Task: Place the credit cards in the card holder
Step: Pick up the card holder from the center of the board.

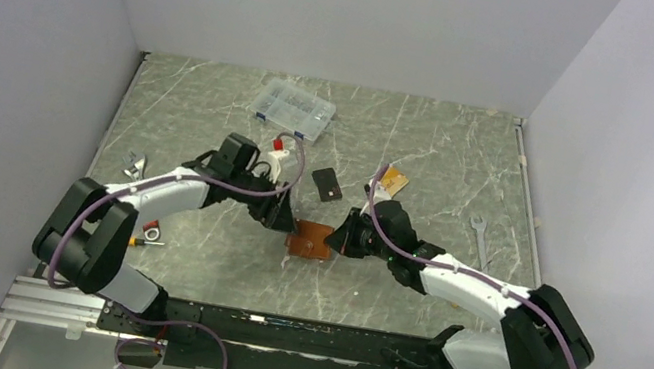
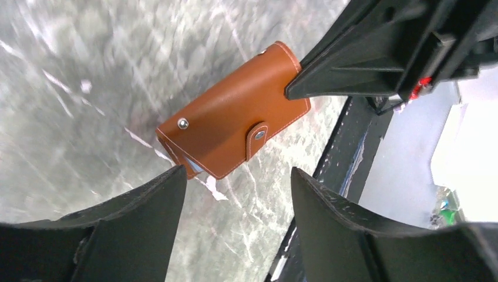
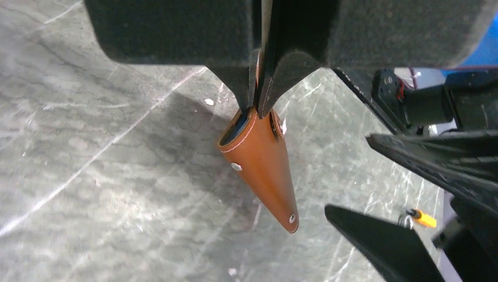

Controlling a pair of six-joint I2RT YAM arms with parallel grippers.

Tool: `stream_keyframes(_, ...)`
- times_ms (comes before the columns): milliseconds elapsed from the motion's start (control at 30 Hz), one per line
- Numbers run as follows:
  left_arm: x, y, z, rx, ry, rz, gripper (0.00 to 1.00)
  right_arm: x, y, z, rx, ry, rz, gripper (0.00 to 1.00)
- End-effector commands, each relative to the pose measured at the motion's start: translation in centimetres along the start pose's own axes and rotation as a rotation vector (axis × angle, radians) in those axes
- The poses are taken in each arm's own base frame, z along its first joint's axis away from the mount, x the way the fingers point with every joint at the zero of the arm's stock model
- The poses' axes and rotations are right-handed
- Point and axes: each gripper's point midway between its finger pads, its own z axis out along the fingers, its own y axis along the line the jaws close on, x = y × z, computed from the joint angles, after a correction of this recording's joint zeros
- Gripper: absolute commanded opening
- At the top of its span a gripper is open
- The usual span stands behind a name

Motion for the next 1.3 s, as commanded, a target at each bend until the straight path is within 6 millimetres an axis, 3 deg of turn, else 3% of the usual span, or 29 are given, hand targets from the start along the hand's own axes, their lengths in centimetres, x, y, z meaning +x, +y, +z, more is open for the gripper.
stream_keyframes(0, -3.8, -3.4, -3.7, 0.161, -0.066, 0.336, 0.73, -2.2, 2.7, -2.2, -0.056, -0.002, -0.235, 0.00)
stream_keyframes(133, -5.1, -4.2, -5.8, 0.177, -0.040, 0.591, 0.79, -2.7, 6.2, -3.9, -0.172, 0.073, -0.351, 0.00)
stream_keyframes(333, -5.1, -5.0, -6.5, 0.225, 0.014, 0.631, 0.94, -4.0, 10.5, -6.2, -0.246, 0.133, -0.489, 0.00)
stream_keyframes(500, -4.1, -6.5, -7.4, 0.274, 0.032, 0.674, 0.93, -4.1, 13.7, -7.4, -0.292, 0.175, -0.588, 0.00)
stream_keyframes(633, -3.6, -8.6, -8.6, 0.340, 0.015, 0.691, 0.89, -3.9, 14.8, -7.5, -0.273, 0.208, -0.653, 0.00)
stream_keyframes(733, -3.4, -9.4, -9.0, 0.361, 0.004, 0.684, 0.78, -4.5, 15.4, -7.7, -0.261, 0.188, -0.676, 0.00)
stream_keyframes(867, -3.1, -10.4, -9.3, 0.385, -0.026, 0.643, 0.55, -6.3, 16.4, -8.1, -0.238, 0.113, -0.699, 0.00)
stream_keyframes(1067, -3.1, -11.9, -9.7, 0.416, -0.070, 0.583, 0.33, -8.9, 17.4, -8.9, -0.221, -0.036, -0.686, 0.00)
stream_keyframes(1133, -3.5, -12.1, -9.8, 0.415, -0.089, 0.569, 0.15, -9.5, 17.4, -9.1, -0.207, -0.074, -0.675, 0.01)
stream_keyframes(1167, -3.9, -12.2, -9.8, 0.407, -0.104, 0.556, 0.09, -9.6, 17.3, -9.2, -0.201, -0.082, -0.672, 0.07)
stream_keyframes(1267, -4.9, -13.1, -10.3, 0.409, -0.144, 0.539, 0.04, -10.4, 16.6, -10.2, -0.160, -0.144, -0.641, 0.28)
